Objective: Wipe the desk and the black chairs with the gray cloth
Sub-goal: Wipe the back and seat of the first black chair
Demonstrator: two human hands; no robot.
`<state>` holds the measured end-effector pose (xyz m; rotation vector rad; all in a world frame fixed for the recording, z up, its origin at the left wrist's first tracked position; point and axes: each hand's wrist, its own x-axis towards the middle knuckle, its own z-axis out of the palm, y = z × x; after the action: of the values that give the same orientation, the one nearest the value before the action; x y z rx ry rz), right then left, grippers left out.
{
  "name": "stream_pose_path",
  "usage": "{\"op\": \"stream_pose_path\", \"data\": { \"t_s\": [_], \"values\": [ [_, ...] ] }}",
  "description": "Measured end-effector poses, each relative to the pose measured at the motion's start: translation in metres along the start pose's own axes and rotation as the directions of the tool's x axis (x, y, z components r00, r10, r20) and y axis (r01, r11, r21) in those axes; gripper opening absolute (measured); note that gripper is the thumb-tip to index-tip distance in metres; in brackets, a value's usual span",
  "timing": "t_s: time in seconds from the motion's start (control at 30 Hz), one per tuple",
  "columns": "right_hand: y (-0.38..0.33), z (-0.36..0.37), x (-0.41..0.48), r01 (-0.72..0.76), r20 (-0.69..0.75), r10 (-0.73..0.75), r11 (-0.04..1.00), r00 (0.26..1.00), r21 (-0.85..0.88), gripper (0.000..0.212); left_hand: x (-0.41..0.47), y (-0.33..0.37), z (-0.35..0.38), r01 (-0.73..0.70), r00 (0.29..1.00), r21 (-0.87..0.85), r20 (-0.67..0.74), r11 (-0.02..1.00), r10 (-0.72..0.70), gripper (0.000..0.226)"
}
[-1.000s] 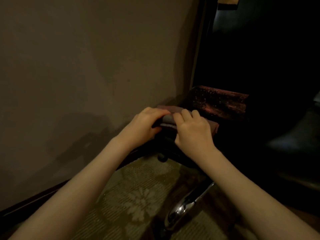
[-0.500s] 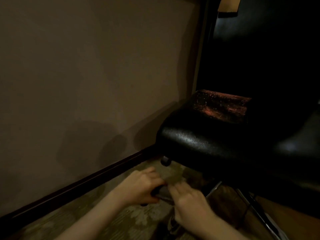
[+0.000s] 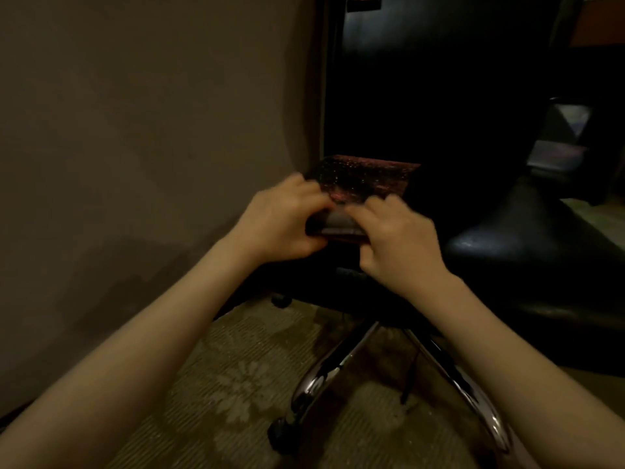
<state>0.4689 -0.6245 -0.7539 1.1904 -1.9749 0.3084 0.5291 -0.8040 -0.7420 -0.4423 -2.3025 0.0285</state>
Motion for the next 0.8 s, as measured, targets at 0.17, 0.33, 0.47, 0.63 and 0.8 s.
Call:
{"op": "stream_pose_path", "data": {
  "t_s": [0.17, 0.33, 0.47, 0.63, 0.8],
  "values": [
    [0.002, 0.009, -0.021, 0.104, 0.049, -0.104, 0.994, 0.993, 0.017, 0.046, -0.023, 0.01, 0.02, 0.069, 0.997, -0.141, -0.014, 0.988, -0.072, 0.031],
    [-0.003, 0.011, -0.029, 0.109, 0.07, -0.11, 0.994, 0.991, 0.024, 0.05, -0.026, 0.011, 0.013, 0.037, 0.998, -0.17, 0.05, 0.985, -0.029, 0.03],
    [-0.002, 0.004, -0.02, 0.011, 0.101, -0.02, 0.996, 0.995, 0.094, 0.043, -0.002, -0.005, -0.005, 0.017, 0.96, -0.21, 0.276, 0.978, 0.043, 0.039],
    [0.029, -0.026, 0.035, -0.338, 0.199, 0.312, 0.935, 0.929, 0.11, 0.04, 0.09, -0.032, -0.019, -0.032, 0.924, -0.219, 0.365, 0.975, 0.113, 0.042],
    [0.077, -0.026, 0.064, -0.617, 0.181, 0.626, 0.78, 0.759, -0.108, 0.032, 0.158, -0.05, 0.019, 0.073, 0.902, -0.262, 0.429, 0.962, 0.048, 0.059]
  ]
}}
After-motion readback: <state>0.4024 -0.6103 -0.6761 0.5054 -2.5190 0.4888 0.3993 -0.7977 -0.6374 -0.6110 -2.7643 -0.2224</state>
